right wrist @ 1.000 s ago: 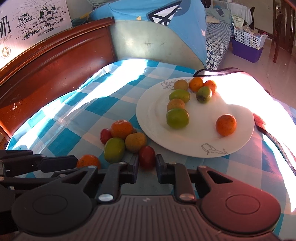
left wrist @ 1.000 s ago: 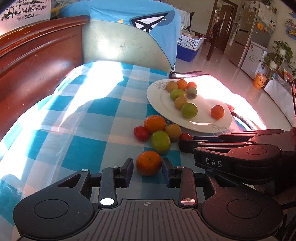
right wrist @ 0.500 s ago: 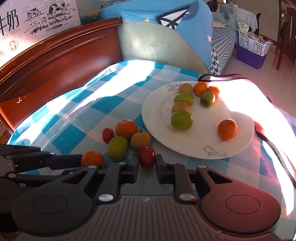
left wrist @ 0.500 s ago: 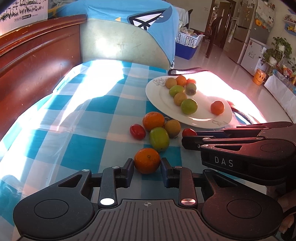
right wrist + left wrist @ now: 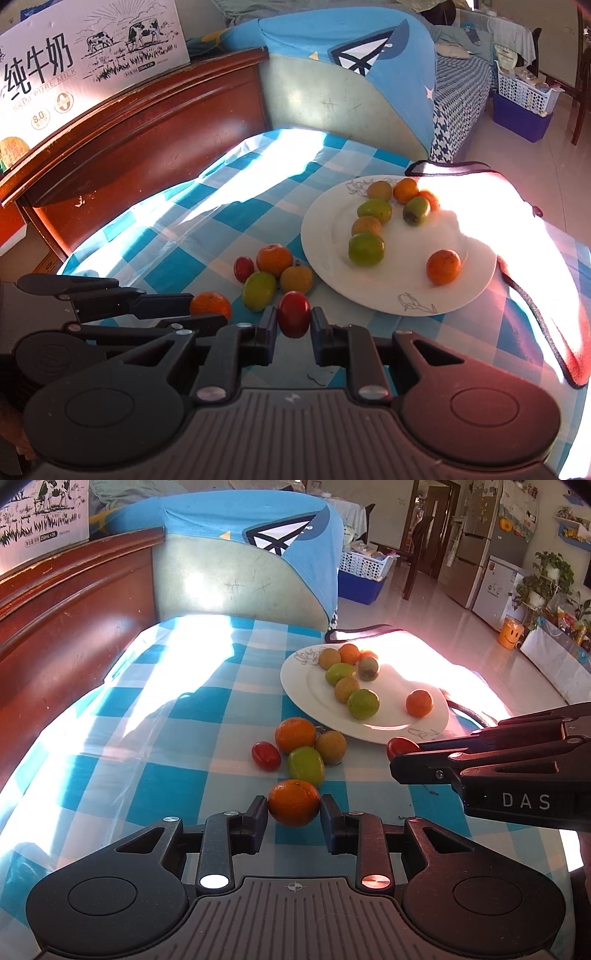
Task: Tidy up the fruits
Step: 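Carry the tangerine and tomato onto the plate and open both tools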
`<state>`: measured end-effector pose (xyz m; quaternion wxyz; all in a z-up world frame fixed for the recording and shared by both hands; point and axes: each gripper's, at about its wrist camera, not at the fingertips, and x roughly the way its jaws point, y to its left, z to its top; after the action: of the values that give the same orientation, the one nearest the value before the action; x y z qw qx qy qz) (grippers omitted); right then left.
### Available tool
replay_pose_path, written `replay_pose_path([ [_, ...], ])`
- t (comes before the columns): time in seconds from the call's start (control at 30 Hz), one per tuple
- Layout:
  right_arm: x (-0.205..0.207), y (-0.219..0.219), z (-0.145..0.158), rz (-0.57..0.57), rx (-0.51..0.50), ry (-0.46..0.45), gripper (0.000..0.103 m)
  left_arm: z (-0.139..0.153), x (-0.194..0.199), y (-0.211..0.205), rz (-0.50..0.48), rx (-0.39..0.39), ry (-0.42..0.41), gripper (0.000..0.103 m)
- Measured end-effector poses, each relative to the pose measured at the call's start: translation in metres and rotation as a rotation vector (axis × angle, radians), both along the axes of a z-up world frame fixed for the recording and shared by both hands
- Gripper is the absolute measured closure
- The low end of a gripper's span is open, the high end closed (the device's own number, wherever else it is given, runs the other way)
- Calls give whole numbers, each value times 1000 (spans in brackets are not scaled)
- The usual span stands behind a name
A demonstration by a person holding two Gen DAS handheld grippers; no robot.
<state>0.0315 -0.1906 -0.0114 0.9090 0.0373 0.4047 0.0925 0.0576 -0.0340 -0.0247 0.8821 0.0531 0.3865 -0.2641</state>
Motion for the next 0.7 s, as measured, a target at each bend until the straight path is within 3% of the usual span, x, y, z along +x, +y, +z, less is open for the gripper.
replay_pose_path([
  [0.33, -9, -15, 16, 13, 13, -35, 83, 12, -5, -3, -8, 10, -61, 75],
  [0.7, -5, -31, 32, -23, 45, -102, 83, 43, 0, -3, -20, -57, -121, 75],
])
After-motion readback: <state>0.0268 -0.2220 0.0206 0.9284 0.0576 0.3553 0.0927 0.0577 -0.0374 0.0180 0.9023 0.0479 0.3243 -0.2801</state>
